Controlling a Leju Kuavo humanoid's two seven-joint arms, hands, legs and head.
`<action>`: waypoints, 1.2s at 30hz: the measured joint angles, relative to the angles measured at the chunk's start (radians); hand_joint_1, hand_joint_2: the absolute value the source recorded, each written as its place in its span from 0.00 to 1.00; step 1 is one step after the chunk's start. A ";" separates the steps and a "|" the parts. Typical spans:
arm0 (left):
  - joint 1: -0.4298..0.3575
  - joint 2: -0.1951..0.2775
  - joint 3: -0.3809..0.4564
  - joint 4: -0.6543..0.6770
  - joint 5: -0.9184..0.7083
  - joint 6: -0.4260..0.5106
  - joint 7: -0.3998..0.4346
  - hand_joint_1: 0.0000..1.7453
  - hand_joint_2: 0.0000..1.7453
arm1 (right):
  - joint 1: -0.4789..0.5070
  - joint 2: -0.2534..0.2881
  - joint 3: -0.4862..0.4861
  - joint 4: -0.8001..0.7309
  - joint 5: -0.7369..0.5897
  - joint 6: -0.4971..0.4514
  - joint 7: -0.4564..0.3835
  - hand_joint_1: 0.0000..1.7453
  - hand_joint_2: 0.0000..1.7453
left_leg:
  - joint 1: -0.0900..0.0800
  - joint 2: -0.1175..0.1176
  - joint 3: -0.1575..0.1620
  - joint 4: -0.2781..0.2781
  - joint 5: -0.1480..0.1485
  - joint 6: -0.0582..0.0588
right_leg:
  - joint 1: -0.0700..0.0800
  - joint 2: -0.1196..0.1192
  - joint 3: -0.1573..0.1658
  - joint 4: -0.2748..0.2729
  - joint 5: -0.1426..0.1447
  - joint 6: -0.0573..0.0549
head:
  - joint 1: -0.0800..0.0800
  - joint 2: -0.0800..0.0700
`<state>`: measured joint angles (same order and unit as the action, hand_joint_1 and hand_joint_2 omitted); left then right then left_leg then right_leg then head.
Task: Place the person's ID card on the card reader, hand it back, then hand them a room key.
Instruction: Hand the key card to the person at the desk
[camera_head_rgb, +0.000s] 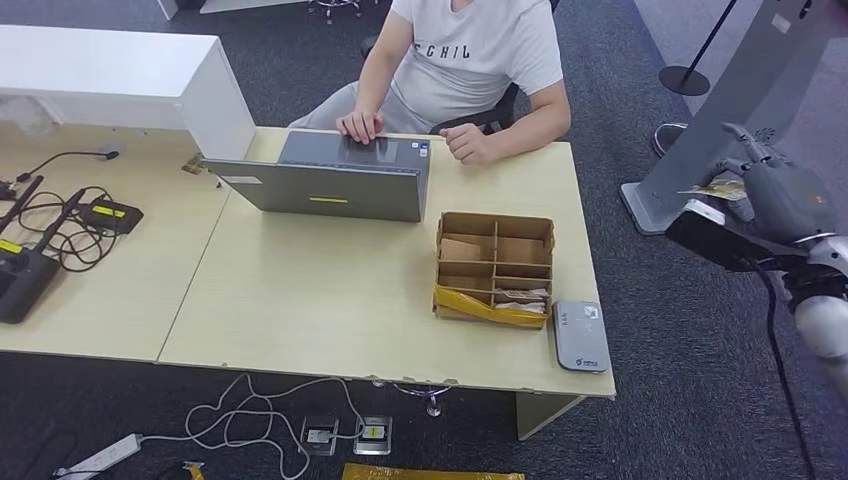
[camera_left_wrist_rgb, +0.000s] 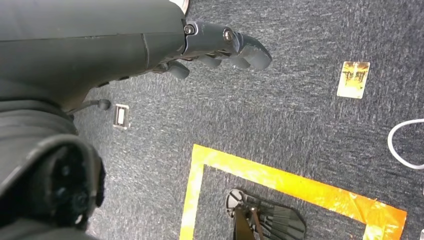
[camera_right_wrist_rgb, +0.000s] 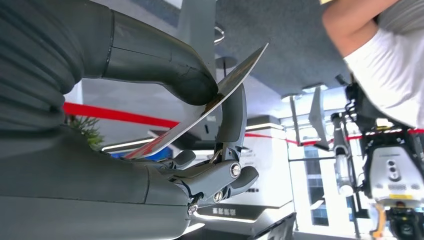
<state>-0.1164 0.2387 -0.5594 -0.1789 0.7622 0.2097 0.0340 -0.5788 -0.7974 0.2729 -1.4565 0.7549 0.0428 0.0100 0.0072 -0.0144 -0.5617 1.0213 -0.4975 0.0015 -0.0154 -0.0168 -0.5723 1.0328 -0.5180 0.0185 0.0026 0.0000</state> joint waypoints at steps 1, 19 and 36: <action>0.000 0.000 -0.001 0.000 0.001 0.000 0.000 0.00 0.00 | 0.000 -0.004 -0.010 0.000 0.004 0.002 -0.003 1.00 1.00 | 0.000 0.000 0.000 0.000 0.000 0.000 | 0.000 0.000 0.000 0.000 0.000 0.000 | 0.000 0.000; -0.009 0.000 -0.025 0.000 -0.014 -0.019 -0.024 0.00 0.00 | -0.098 0.126 0.017 0.115 0.058 -0.052 -0.117 1.00 1.00 | 0.001 -0.001 -0.001 0.000 0.001 -0.001 | 0.001 -0.001 0.000 0.001 0.000 0.000 | 0.000 0.000; -0.015 0.002 -0.073 0.001 -0.016 -0.028 -0.020 0.00 0.00 | -0.287 0.391 0.147 0.469 0.062 -0.156 -0.200 1.00 1.00 | 0.002 -0.002 -0.002 0.000 0.001 -0.001 | 0.002 -0.001 -0.001 0.001 0.000 0.000 | 0.000 0.000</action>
<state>-0.1311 0.2411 -0.6326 -0.1778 0.7465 0.1815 0.0137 -0.8655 -0.4065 0.4196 -0.9876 0.8169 -0.1128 -0.1898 0.0089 -0.0161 -0.5636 1.0210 -0.4961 0.0010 -0.0135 -0.0181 -0.5732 1.0340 -0.5179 0.0182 0.0027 0.0000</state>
